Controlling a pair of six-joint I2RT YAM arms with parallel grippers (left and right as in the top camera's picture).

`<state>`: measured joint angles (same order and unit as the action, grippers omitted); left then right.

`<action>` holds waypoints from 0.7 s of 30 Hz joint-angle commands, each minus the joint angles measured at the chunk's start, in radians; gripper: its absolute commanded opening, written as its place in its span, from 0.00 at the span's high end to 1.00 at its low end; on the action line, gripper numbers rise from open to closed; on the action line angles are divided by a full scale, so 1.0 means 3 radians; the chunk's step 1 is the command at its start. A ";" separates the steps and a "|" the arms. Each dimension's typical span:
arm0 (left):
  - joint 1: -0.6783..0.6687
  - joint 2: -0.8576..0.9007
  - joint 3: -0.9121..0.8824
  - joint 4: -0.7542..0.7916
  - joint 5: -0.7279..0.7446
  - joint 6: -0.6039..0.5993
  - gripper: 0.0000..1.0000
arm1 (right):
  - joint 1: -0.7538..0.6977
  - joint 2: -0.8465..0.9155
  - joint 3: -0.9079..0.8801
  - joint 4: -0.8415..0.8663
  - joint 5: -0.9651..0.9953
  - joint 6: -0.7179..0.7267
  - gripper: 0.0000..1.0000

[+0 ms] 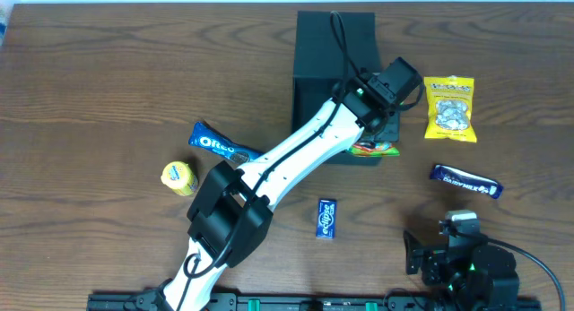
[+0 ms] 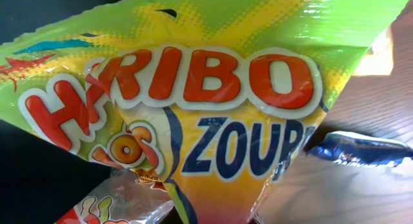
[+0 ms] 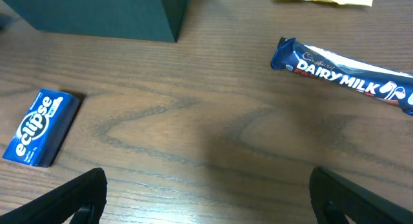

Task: Pack container
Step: 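Carry the Haribo bag with the left gripper over the black box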

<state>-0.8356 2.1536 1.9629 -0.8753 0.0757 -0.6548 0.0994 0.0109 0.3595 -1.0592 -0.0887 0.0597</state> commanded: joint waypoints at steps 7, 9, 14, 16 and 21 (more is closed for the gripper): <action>0.0045 -0.0003 0.0011 0.0028 -0.0487 0.0015 0.94 | -0.0022 -0.0018 -0.0017 -0.0023 0.0019 0.0034 0.01; 0.0066 -0.0003 0.0011 0.0031 -0.0487 0.0014 0.94 | -0.0022 -0.0018 -0.0017 -0.0023 0.0019 0.0034 0.01; 0.0116 0.0023 0.0011 0.0038 -0.0493 0.0014 0.94 | -0.0022 -0.0018 -0.0017 -0.0023 0.0019 0.0034 0.01; 0.0128 0.0062 0.0010 0.0046 -0.0501 0.0014 0.94 | -0.0022 -0.0018 -0.0017 -0.0023 0.0019 0.0034 0.01; 0.0128 0.0154 0.0010 0.0043 -0.0473 0.0013 0.95 | -0.0022 -0.0018 -0.0017 -0.0023 0.0019 0.0036 0.01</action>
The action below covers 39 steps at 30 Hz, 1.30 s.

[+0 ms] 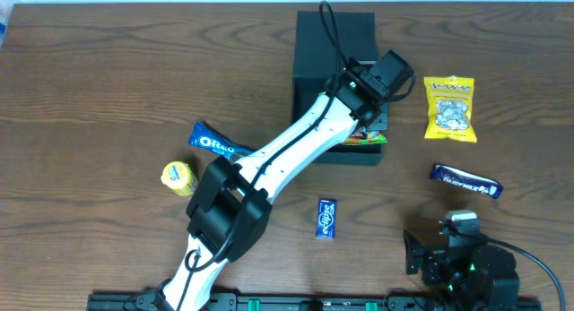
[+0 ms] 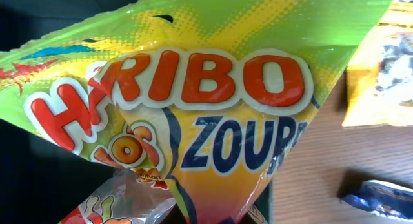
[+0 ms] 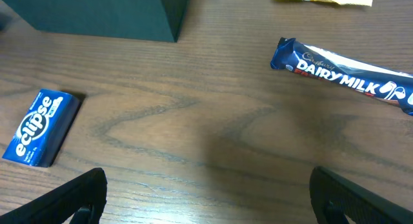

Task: Pack container
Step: 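Carry the Haribo bag with the left gripper over the black box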

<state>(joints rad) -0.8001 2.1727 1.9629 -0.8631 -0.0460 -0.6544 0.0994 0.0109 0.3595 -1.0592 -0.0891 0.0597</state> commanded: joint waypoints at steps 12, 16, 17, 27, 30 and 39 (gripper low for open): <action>0.0003 0.0104 0.0011 0.0097 -0.0209 0.0005 0.95 | -0.0022 -0.0018 -0.0017 -0.0023 0.0020 0.0036 0.01; 0.0003 0.0104 0.0010 0.0098 -0.0224 0.0011 0.94 | -0.0022 -0.0018 -0.0017 -0.0023 0.0020 0.0034 0.02; 0.0005 0.0104 0.0010 0.0098 -0.0223 0.0011 0.94 | -0.0022 -0.0018 -0.0017 -0.0023 0.0020 0.0036 0.01; 0.0005 0.0104 0.0011 0.0099 -0.0233 0.0013 0.38 | -0.0022 -0.0018 -0.0017 -0.0023 0.0020 0.0036 0.01; 0.0013 0.0103 0.0011 0.0094 -0.0233 0.0014 0.17 | -0.0022 -0.0018 -0.0017 -0.0023 0.0020 0.0036 0.01; 0.0027 0.0104 0.0011 0.0088 -0.0383 0.0013 0.04 | -0.0022 -0.0018 -0.0017 -0.0023 0.0020 0.0034 0.01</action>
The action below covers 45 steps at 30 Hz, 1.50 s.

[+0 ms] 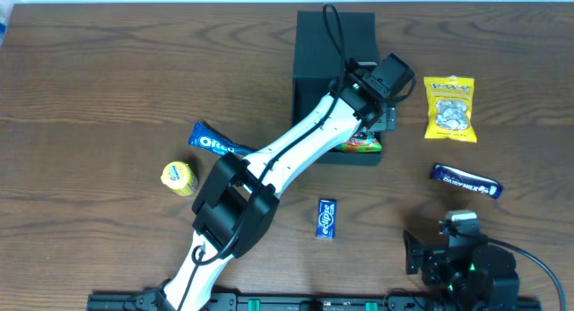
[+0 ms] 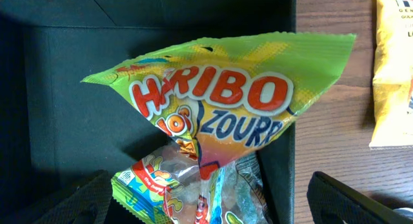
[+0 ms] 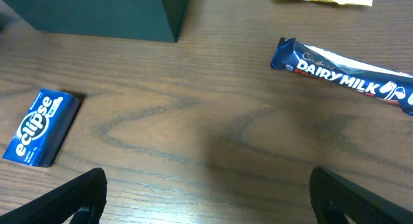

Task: Pack container
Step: 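Carry the Haribo bag with the left gripper over the black box, then lower the Haribo bag into the box and open the left gripper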

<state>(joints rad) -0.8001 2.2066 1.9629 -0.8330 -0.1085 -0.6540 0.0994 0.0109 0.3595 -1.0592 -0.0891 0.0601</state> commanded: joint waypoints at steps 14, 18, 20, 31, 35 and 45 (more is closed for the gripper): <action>0.0027 -0.0009 0.0011 0.0003 -0.0429 0.0081 0.04 | -0.0022 -0.0018 -0.0017 -0.0023 0.0020 0.0033 0.01; 0.0027 -0.0009 0.0011 0.0009 -0.0468 0.0088 0.04 | -0.0022 -0.0018 -0.0017 -0.0023 0.0020 0.0033 0.01; 0.0029 -0.0009 0.0011 0.0011 -0.0512 0.0088 0.04 | -0.0022 -0.0018 -0.0017 -0.0023 0.0020 0.0034 0.01; 0.0003 0.0145 -0.0023 -0.0174 -0.0533 0.0086 0.04 | -0.0022 -0.0018 -0.0017 -0.0023 0.0020 0.0034 0.01; 0.0004 0.0247 -0.0023 -0.0104 -0.0510 0.0086 0.04 | -0.0022 -0.0018 -0.0017 -0.0023 0.0020 0.0033 0.01; 0.0014 0.0403 -0.0023 0.0217 -0.0510 0.0100 0.04 | -0.0022 -0.0018 -0.0017 -0.0023 0.0020 0.0034 0.01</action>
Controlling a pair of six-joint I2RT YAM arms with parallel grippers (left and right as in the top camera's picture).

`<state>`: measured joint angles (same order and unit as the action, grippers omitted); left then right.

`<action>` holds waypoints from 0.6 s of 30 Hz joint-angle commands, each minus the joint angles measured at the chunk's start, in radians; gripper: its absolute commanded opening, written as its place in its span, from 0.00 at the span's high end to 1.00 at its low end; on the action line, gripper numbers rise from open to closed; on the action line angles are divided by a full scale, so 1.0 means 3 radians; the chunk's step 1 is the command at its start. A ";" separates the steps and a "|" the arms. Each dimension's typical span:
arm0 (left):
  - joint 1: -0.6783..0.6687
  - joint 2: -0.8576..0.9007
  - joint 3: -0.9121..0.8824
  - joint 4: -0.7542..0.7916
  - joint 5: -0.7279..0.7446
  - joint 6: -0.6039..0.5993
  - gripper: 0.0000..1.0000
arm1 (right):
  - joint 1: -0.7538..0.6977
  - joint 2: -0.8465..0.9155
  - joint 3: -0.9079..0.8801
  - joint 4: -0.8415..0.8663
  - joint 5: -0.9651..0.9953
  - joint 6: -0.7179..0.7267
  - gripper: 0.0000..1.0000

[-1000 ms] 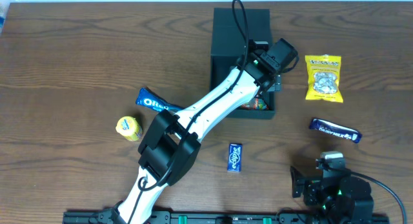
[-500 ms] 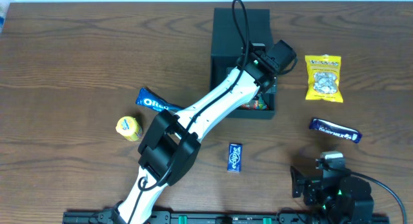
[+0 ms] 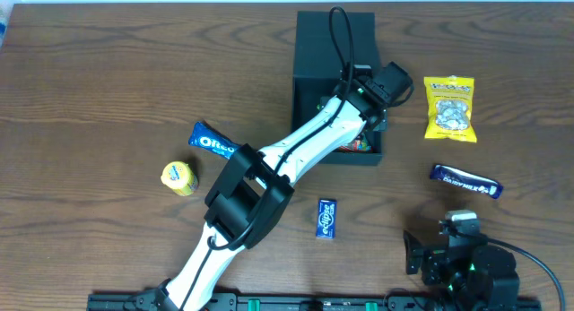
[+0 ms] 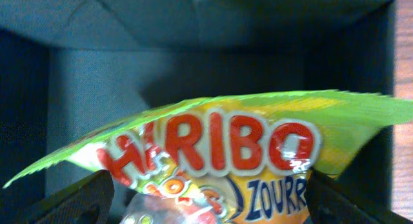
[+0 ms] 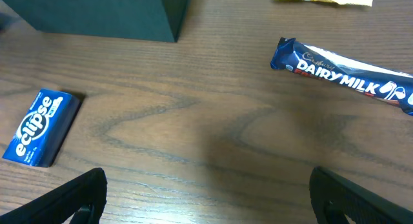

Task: Pack container
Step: 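Lower the Haribo bag into the box and open the left gripper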

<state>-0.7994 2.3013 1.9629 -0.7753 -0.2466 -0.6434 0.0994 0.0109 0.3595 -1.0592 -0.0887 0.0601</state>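
The green and yellow Haribo bag (image 4: pixel 213 146) lies inside the black box (image 3: pixel 327 42), near its front right corner, and a strip of the bag (image 3: pixel 357 146) shows beside the arm in the overhead view. My left gripper (image 4: pixel 206 204) is open low over the bag, with a dark finger at each side of it. My right gripper (image 5: pixel 206 198) rests open near the table's front edge with nothing between its fingers. A blue Dairy Milk bar (image 5: pixel 342 75) and a blue Eclipse pack (image 5: pixel 39 127) lie ahead of it.
On the table around the box are an Oreo pack (image 3: pixel 215 142), a small yellow snack (image 3: pixel 178 177), the Eclipse pack (image 3: pixel 326 219), a yellow nut bag (image 3: pixel 448 107) and the Dairy Milk bar (image 3: pixel 465 180). My left arm lies diagonally across the table's middle.
My left gripper, still open, has come down closer to the Haribo bag, which now lies deeper in the box with less of it showing at the front edge. The right arm is unchanged.
My left gripper held the Haribo bag at the box's front right corner, then farther over the box. Later it was open above the bag, which lay in the box. Now it sits low over the bag, open. The right gripper stayed still throughout.
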 commanded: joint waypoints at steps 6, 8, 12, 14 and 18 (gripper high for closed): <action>0.0074 0.0184 -0.0023 0.0120 -0.0050 0.0064 0.04 | -0.0022 -0.0018 -0.0017 -0.0023 0.0019 0.0033 0.01; 0.0116 0.0198 -0.0023 0.0146 -0.0048 0.0065 0.04 | -0.0022 -0.0018 -0.0017 -0.0023 0.0019 0.0033 0.01; 0.0224 0.0221 -0.0023 0.0174 0.0024 0.0067 0.05 | -0.0022 -0.0018 -0.0017 -0.0023 0.0019 0.0033 0.01; 0.0271 0.0220 -0.0022 0.0181 0.0065 0.0086 0.04 | -0.0022 -0.0018 -0.0017 -0.0023 0.0019 0.0033 0.01; 0.0318 0.0183 -0.0006 0.0182 0.0075 0.0192 0.05 | -0.0022 -0.0018 -0.0017 -0.0023 0.0019 0.0034 0.01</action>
<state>-0.7143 2.3493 1.9629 -0.7181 -0.2237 -0.6201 0.0994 0.0109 0.3595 -1.0592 -0.0891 0.0601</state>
